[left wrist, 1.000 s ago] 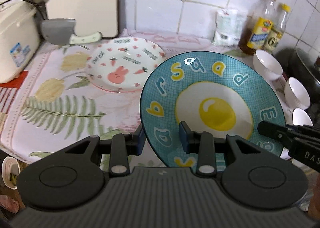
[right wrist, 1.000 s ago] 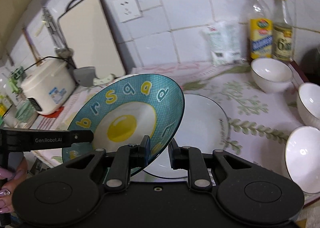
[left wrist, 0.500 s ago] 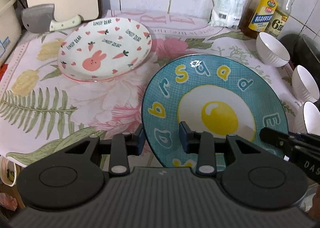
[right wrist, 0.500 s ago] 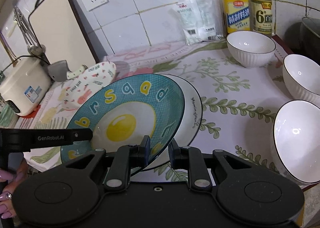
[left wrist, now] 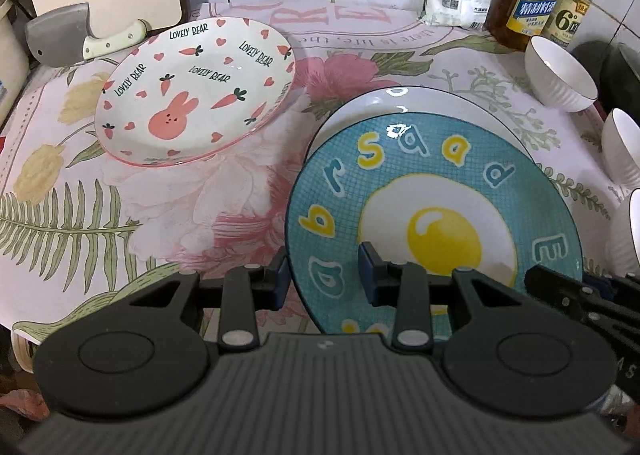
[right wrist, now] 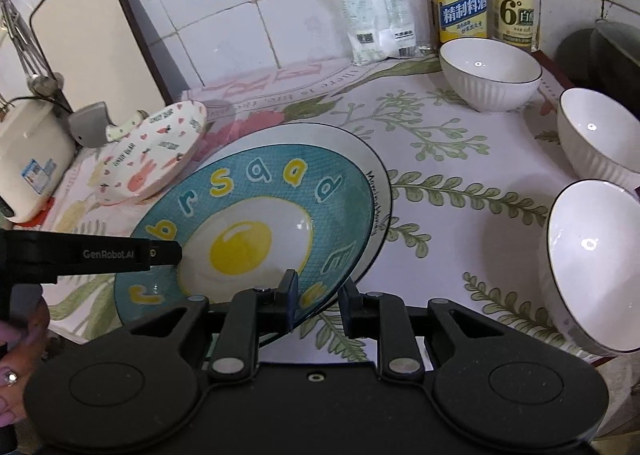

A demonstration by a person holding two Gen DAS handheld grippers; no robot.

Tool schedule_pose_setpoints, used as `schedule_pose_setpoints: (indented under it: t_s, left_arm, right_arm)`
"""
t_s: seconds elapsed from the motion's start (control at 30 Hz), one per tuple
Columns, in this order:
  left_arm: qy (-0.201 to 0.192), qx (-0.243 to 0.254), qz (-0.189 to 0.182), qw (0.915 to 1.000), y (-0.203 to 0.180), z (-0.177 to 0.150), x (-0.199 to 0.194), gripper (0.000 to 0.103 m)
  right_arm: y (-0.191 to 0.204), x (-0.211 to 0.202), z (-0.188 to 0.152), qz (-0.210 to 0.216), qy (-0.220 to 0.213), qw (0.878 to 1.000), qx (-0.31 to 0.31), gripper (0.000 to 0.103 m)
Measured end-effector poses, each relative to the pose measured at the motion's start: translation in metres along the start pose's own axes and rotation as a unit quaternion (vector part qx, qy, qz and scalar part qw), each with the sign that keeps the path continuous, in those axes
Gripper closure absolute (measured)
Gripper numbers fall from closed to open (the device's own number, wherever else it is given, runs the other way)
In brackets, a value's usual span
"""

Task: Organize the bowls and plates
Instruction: 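Lower the blue plate onto the white plate and open both grippers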

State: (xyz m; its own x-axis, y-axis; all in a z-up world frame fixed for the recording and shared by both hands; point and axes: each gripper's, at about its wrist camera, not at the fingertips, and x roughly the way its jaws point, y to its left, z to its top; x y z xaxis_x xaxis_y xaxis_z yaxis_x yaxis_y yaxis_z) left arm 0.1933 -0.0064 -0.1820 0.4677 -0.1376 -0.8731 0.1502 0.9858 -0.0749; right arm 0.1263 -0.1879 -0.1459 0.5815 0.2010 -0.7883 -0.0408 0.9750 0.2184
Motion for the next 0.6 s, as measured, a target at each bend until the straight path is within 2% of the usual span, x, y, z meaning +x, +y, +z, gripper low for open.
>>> schedule_pose_setpoints:
  t_s: [0.2, 0.6]
  left_arm:
    - [0.0, -0.003, 0.009, 1.0, -0.0055, -0.0011, 0.0017, 0.069]
    - [0.002, -0.012, -0.003, 0.9999, -0.0072, -0.0024, 0.0037, 0.069]
  right_arm:
    - [0.002, 0.0025, -0.0018, -0.021, 0.004, 1.0, -0.012, 0.075]
    - [0.0006, 0.0098, 0.0048, -0.044, -0.001, 0.999, -0.016, 0.071]
